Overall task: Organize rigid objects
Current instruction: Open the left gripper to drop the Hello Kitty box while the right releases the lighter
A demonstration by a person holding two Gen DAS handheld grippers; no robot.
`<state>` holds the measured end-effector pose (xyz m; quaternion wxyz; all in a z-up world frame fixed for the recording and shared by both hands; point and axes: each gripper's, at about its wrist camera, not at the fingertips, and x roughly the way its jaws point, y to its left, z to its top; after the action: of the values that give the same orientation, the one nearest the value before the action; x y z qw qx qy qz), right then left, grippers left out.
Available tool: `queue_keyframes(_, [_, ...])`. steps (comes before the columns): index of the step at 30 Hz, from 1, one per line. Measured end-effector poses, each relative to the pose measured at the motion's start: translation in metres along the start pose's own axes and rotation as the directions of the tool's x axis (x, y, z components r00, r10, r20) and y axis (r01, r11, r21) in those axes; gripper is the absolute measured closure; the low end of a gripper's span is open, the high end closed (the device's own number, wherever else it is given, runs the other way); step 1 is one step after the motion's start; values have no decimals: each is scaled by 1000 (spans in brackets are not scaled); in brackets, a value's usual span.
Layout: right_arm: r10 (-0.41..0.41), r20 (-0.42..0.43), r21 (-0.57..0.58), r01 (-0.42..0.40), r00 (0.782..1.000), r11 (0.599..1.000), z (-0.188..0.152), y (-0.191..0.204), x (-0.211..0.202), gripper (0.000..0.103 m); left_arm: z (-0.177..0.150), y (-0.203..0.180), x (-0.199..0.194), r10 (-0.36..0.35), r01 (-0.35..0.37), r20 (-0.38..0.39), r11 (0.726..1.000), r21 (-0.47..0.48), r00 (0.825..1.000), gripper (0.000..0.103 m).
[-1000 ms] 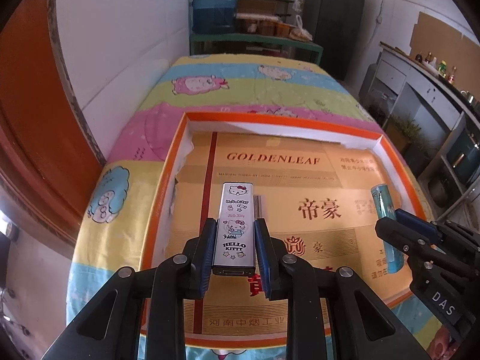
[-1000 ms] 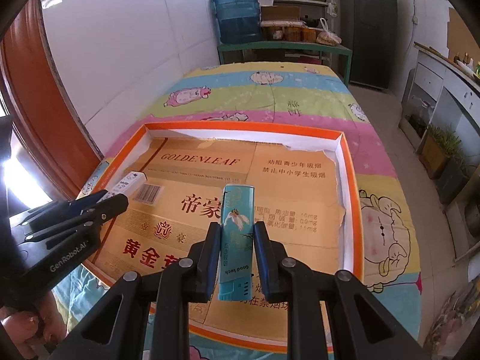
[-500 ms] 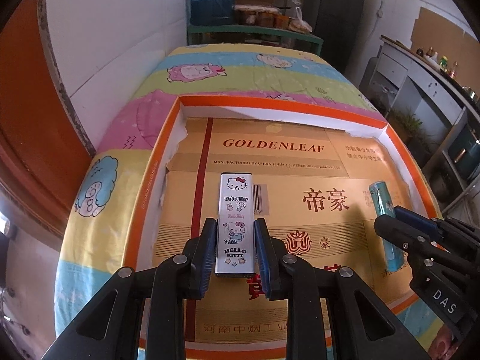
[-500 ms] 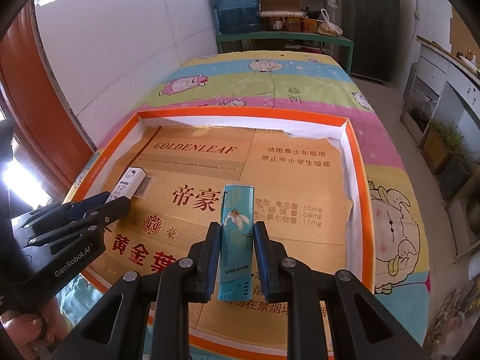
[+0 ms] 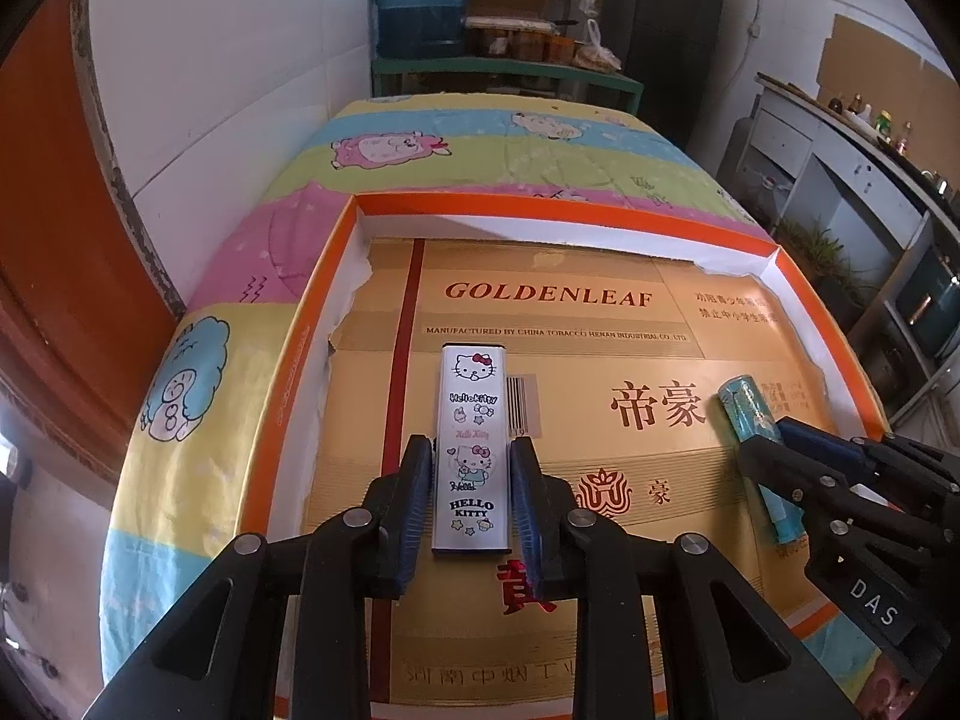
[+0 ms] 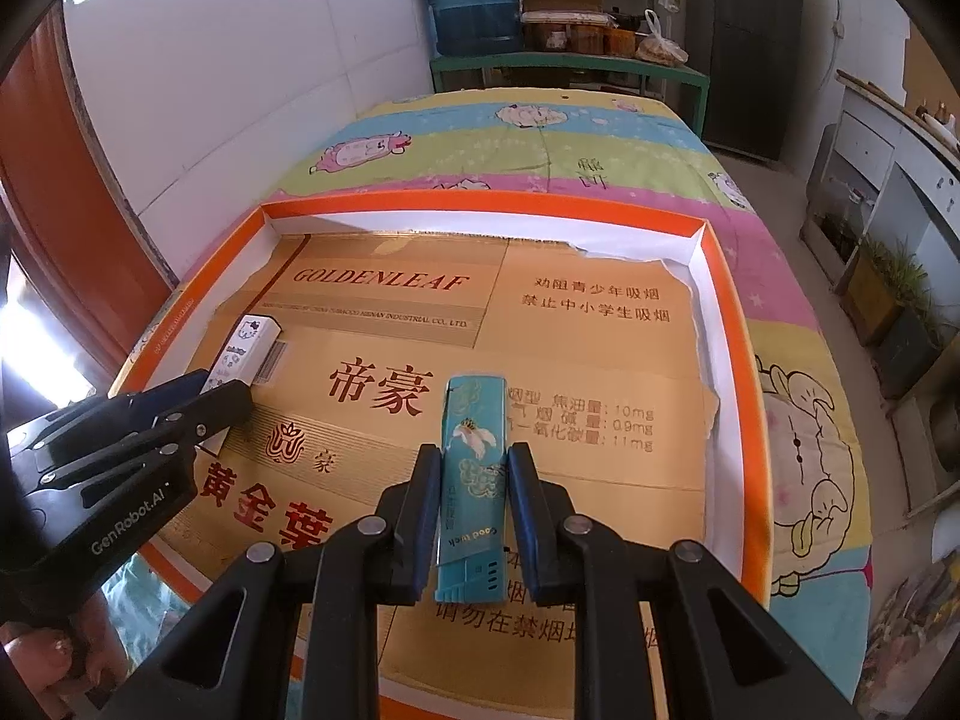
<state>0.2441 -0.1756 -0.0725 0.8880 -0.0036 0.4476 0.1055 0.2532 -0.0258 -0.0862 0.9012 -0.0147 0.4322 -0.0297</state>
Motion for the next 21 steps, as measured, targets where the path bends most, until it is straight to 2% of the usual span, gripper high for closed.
queue_keyframes(4, [-2, 5, -3, 2, 1000, 1000, 0, 0, 1, 80, -1, -5, 0, -31, 31, -13, 998, 50, 999, 52])
queue_keyframes(10, [-9, 16, -8, 9, 1000, 1000, -2, 2, 0, 79, -8, -3, -2, -62, 60, 28, 996, 62, 998, 49])
queue_keyframes(14, [-12, 20, -14, 12, 1000, 1000, -3, 4, -1, 74, -9, -6, -2, -43, 41, 28, 995, 86, 999, 49])
queue_keyframes(18, [-19, 22, -19, 19, 1000, 1000, -4, 7, -1, 51, -9, -8, -2, -36, 33, 38, 995, 99, 999, 49])
queue_keyframes(21, [-31, 31, -15, 31, 999, 999, -6, 7, -3, 50, -8, -6, -4, -36, 31, 47, 995, 94, 998, 49])
